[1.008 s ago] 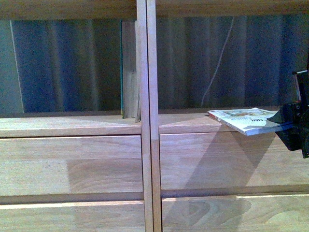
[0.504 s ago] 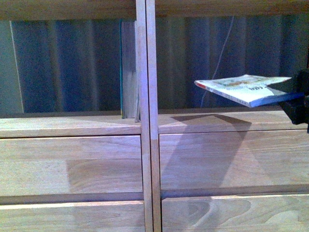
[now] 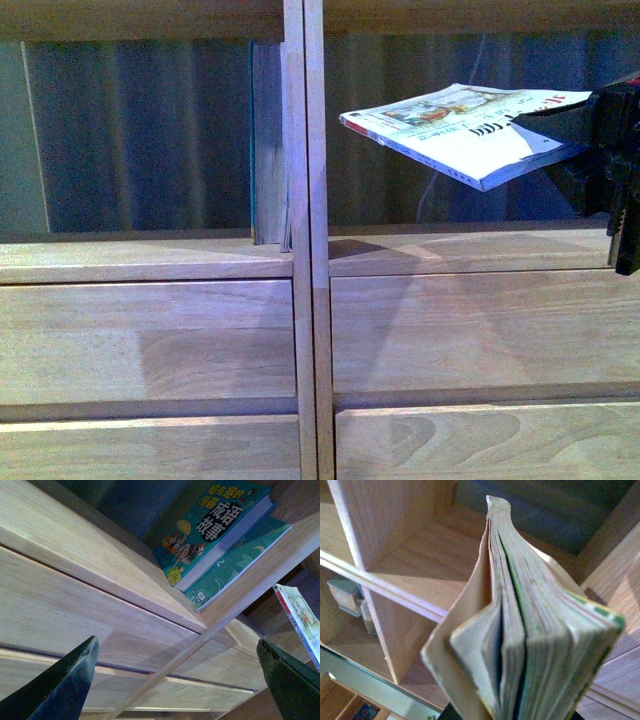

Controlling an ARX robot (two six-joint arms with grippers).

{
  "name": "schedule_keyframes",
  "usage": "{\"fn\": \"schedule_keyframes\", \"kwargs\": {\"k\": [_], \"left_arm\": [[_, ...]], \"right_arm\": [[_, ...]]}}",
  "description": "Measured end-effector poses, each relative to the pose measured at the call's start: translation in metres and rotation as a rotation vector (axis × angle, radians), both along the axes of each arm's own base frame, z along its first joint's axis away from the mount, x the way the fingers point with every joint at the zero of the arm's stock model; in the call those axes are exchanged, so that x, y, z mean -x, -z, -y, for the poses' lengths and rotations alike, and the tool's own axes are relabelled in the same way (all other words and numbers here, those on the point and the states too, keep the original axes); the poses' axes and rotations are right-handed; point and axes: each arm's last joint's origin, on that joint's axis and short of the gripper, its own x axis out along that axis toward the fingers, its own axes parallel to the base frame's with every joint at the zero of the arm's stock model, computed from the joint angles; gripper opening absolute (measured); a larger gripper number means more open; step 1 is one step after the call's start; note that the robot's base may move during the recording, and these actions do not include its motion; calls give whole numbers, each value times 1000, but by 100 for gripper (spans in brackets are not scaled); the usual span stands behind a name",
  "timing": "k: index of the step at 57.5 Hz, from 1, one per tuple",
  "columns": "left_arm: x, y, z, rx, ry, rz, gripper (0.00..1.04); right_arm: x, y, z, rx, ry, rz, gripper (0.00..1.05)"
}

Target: Organize books on shelf

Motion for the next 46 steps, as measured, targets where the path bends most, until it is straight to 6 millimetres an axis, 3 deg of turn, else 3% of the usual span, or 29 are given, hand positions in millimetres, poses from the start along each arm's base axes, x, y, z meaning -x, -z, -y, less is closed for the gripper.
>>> {"fn": "schedule_keyframes", "kwargs": {"k": [7, 21, 31, 46], "left_arm": [[-21, -10, 31, 27, 55, -18, 97], [-28, -13, 84, 43, 191, -46, 97], [-24, -21, 113, 84, 309, 11, 97], [-16, -30, 139, 114, 431, 79, 97]], "right_arm": [[18, 6, -12, 6, -67, 28, 7], [37, -3, -21, 11, -126, 88, 7], [38, -8, -32, 43, -162, 98, 7], [31, -9, -41, 59, -178, 98, 7]]}}
